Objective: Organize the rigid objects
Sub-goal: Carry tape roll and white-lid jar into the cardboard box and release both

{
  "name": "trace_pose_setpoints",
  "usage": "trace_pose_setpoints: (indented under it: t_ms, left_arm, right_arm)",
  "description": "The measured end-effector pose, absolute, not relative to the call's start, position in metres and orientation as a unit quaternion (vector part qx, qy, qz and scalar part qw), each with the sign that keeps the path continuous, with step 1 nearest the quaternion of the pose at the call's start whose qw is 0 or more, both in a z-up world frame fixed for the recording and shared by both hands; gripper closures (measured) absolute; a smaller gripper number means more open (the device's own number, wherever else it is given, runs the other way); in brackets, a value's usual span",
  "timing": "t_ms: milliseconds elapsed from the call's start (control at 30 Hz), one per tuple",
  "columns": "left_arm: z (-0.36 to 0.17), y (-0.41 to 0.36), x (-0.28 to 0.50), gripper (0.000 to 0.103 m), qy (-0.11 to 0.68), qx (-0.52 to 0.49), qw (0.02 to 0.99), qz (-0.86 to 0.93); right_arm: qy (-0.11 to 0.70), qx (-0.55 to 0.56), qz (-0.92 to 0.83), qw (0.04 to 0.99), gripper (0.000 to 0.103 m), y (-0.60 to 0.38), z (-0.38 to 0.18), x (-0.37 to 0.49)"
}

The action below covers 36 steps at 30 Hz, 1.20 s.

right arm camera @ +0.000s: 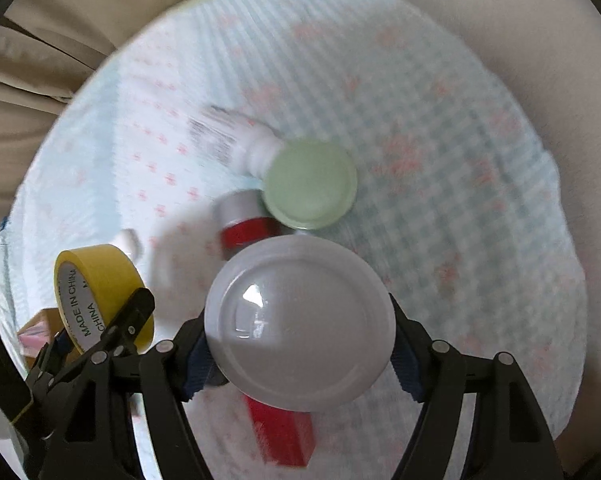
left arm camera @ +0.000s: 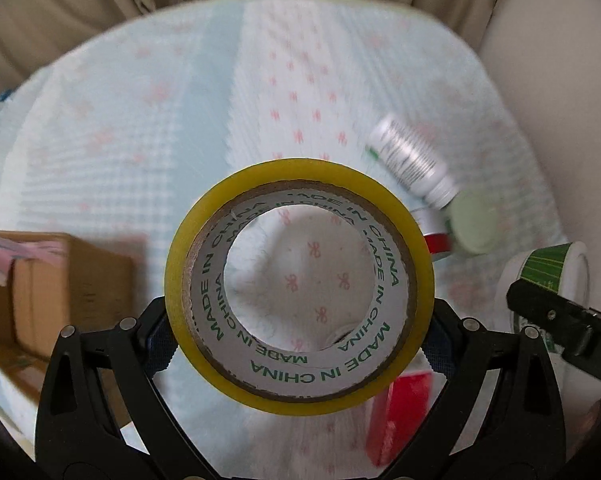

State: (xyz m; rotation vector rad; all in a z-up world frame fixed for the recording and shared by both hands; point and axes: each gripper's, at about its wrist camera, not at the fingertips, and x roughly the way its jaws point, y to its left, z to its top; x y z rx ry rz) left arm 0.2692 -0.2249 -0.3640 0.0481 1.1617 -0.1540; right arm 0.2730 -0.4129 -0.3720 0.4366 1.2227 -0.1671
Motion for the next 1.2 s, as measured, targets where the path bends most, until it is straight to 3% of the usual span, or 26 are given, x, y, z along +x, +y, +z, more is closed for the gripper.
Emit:
trace_pose_setpoints:
  t_ms: [333,567,900,1200]
  left_arm:
    - [-0.208,-0.171,0.214,0.007,0.477,0.0,0.877,-0.061]
    - [-0.142,-0.091,0.19,0.007,0.45,-0.024,0.892,-0.04]
    - [-0.141,0.04,0.171,0.007,0.468,-0.015,0.883,-0.033]
    - [-0.167,0.153,0.194,0.007,0.496,0.005,0.865,-0.07]
  right_arm:
    - [0.495,0.154,-0.037,0.854,0.033,-0.376,-0.229,0.213]
    - [0.45,0.12,0.017,0.885,0.034,-0.318,-0.161,0.195]
    - [0.433,0.101,0.067,0.893,0.034,-0.202,-0.14,0.18]
    - [0.453,0.116,0.049,0.882,0.034,-0.083,-0.175,0.184]
